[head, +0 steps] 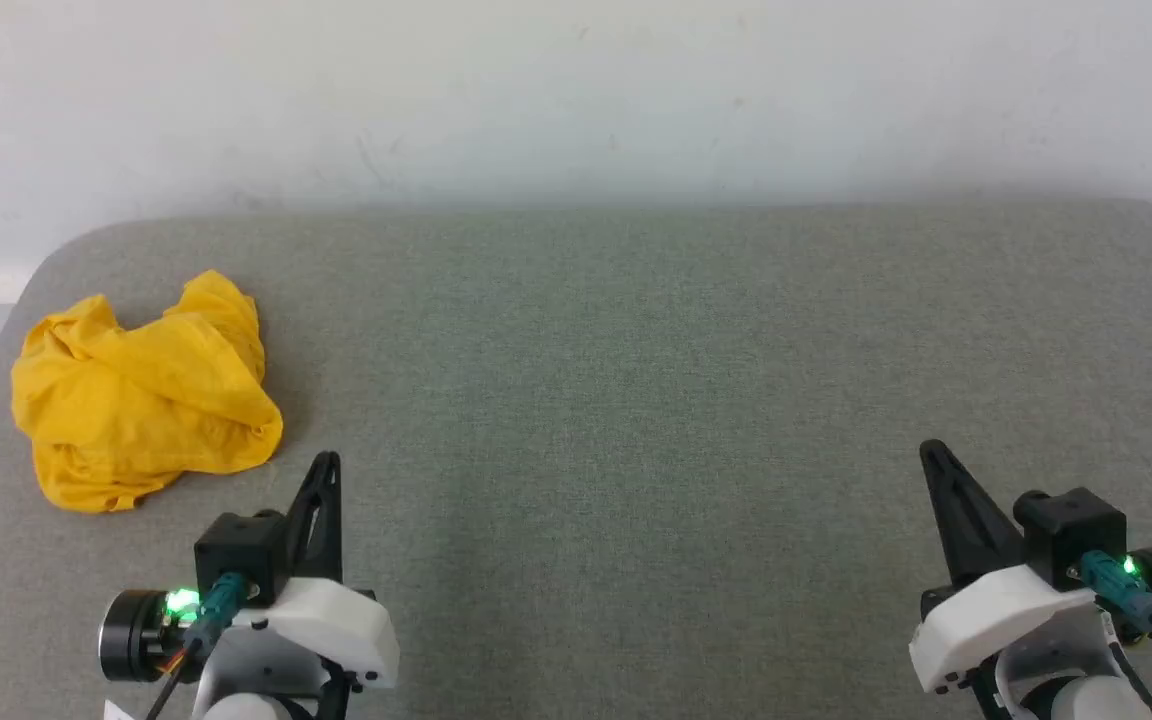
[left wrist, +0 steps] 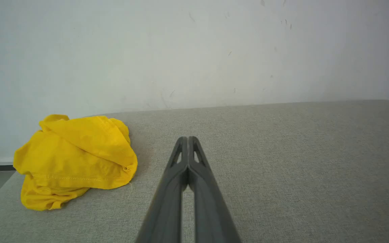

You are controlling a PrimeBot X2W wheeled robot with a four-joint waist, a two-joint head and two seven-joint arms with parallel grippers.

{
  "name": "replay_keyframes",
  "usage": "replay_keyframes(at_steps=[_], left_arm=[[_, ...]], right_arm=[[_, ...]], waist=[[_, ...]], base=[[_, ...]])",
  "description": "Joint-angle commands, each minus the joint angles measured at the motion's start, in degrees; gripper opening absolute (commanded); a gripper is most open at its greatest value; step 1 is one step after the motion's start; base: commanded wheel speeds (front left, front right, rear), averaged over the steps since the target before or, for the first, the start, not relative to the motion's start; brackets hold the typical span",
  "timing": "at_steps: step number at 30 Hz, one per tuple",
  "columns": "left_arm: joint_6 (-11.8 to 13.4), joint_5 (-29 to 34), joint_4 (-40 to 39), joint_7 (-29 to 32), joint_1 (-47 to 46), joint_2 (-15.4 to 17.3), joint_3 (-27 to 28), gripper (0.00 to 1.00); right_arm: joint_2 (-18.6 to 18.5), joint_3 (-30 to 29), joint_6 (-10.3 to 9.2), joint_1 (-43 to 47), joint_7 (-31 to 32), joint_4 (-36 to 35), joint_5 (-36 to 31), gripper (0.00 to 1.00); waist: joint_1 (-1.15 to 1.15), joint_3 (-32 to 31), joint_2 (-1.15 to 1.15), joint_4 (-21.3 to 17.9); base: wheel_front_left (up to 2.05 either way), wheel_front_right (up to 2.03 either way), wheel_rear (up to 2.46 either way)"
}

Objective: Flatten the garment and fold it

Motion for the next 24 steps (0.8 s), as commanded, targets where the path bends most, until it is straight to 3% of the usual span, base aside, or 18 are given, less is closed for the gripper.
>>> replay_keyframes(at_steps=[1,18,19,24], left_arm=[[0.36,0.37,-0.34,0.02,0.33,-0.13,0.19,0.0],[0.36,0.37,-0.34,0.02,0.33,-0.13,0.19,0.0],[-0.02,-0.03,0.02,-0.01,-0.01,0.0,-0.03,1.0],[0.13,-0.2,0.24,-0.19,-0.11,0.01,-0.36,1.0]], right_arm=[[0.21,-0.02,-0.12,-0.82,0.04,0.05,-0.43,0.0],[0.21,-0.02,-0.12,-0.82,0.04,0.05,-0.43,0.0],[-0.01,-0.01,0.0,0.02,-0.01,0.0,0.03,1.0],[-0.05,-0.12,0.0,0.09,-0.17,-0.01,0.11,1.0]], waist=[[0.0,0.0,0.0,0.0],[0.0,0.0,0.0,0.0],[0.0,0.0,0.0,0.0],[0.0,0.0,0.0,0.0]], base=[[0.0,0.0,0.0],[0.0,0.0,0.0],[0.0,0.0,0.0],[0.0,0.0,0.0]])
